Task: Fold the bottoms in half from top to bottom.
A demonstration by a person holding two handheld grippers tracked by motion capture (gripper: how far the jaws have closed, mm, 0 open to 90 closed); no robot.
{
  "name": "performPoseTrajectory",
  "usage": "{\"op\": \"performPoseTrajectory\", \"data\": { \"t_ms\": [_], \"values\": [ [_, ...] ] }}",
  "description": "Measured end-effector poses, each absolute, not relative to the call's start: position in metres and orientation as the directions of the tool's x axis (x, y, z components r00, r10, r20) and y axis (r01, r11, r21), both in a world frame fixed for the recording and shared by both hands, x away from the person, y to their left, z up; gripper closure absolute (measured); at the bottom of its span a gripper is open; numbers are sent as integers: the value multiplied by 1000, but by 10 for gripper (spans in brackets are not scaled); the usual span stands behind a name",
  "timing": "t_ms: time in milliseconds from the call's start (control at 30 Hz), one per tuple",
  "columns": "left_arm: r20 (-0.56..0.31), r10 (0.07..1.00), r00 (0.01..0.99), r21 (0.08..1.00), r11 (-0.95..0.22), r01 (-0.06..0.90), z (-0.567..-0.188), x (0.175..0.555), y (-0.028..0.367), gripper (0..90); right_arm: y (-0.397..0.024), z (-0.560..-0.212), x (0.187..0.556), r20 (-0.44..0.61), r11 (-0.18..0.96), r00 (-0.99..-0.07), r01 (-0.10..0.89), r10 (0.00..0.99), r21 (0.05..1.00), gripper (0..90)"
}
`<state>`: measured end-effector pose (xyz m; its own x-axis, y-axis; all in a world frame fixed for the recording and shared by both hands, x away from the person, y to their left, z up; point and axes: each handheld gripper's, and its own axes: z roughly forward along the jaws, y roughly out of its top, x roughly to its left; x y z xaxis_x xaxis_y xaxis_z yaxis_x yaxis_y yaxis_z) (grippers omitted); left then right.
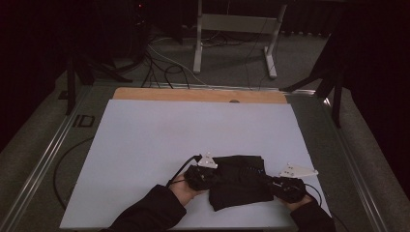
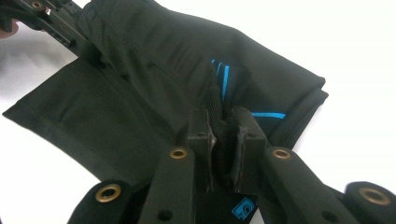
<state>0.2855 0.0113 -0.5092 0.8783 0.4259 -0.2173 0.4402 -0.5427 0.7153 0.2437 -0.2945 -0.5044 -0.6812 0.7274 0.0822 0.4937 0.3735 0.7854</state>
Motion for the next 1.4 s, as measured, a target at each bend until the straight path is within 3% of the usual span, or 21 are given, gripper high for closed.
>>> {"op": "performPoseTrajectory", "data": {
  "t_ms": [267,467,600,833,900,1033,1200,1400],
  "values": [
    [-197,416,888,710,-564,422,-517,281,12,845,-296,-513,239,97,386,-690,509,717,769,797],
    [-236,409,881,714,-542,443,-515,283,15,809,-299,-516,238,122,377,-684,532,720,758,776],
    [-257,405,877,724,-521,452,-510,286,17,733,-301,-513,242,129,370,-674,543,727,754,690],
    [-292,388,874,735,-494,464,-504,291,18,707,-300,-508,250,150,357,-672,552,725,753,555],
    [-280,373,885,736,-508,447,-504,289,18,770,-298,-507,253,141,368,-677,549,723,750,572],
    [-273,343,899,739,-523,424,-503,285,20,789,-298,-504,252,154,365,-692,541,705,757,616],
    [-263,321,910,745,-532,403,-505,279,22,787,-301,-503,245,174,364,-705,543,688,757,634],
    [-252,265,931,749,-556,362,-507,270,29,738,-304,-505,238,218,391,-731,563,646,728,589]
  ]
}}
